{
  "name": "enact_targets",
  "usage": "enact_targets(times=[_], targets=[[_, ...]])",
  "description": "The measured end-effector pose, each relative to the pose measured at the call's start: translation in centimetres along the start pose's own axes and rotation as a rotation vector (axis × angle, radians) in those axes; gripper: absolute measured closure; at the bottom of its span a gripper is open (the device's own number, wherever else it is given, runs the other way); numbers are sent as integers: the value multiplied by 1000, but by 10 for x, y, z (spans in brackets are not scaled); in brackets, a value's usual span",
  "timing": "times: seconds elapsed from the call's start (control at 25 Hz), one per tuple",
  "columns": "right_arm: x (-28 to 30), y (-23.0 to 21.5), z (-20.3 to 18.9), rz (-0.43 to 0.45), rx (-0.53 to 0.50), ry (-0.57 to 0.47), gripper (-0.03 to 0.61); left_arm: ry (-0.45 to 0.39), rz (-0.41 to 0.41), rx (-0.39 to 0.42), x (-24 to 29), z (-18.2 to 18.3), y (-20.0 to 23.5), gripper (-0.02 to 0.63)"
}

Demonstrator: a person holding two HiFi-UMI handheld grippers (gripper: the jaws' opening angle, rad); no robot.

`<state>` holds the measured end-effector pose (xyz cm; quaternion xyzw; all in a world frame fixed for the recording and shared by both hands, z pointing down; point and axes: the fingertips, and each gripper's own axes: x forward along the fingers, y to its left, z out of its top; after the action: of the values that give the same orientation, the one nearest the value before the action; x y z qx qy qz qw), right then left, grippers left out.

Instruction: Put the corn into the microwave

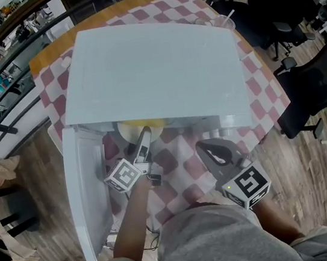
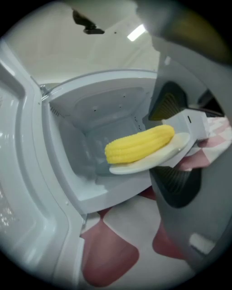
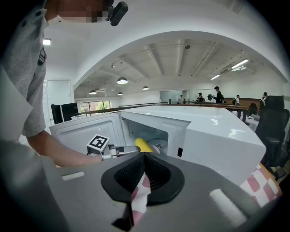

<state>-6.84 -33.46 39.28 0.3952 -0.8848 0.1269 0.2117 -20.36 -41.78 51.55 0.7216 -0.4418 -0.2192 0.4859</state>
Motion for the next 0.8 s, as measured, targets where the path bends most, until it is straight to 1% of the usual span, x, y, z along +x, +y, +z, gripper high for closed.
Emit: enact_targets(times=[0.08, 0.2, 0.28, 0.36, 0.48, 0.56, 0.6, 0.64, 0.8], targets=[[-1, 2, 0, 8, 1, -1, 580, 9, 19, 109, 0, 2, -4, 250], [-1, 4, 0, 20, -1, -10, 580, 31, 67, 291, 0, 1, -7, 162], [-2, 5, 1, 25, -3, -16, 580, 55, 111, 423, -1, -2, -6, 125], [-3, 5, 1, 26, -4, -21, 580, 78, 159, 559, -3, -4, -3, 103], [-5, 4, 1, 25, -1, -33, 580, 119, 232, 766, -7, -9, 4, 95], [-7, 2, 0, 21, 1, -35, 580, 136, 260, 874, -10, -11, 7, 95], [-8, 1, -1, 20, 2, -36, 580, 140, 268, 906, -11, -11, 7, 95], [-9, 0, -2, 17, 3, -38, 580, 140, 275, 920, -11, -10, 7, 97], [-13, -3, -3, 3, 10, -31, 580, 137, 285, 914, -10, -9, 9, 110]])
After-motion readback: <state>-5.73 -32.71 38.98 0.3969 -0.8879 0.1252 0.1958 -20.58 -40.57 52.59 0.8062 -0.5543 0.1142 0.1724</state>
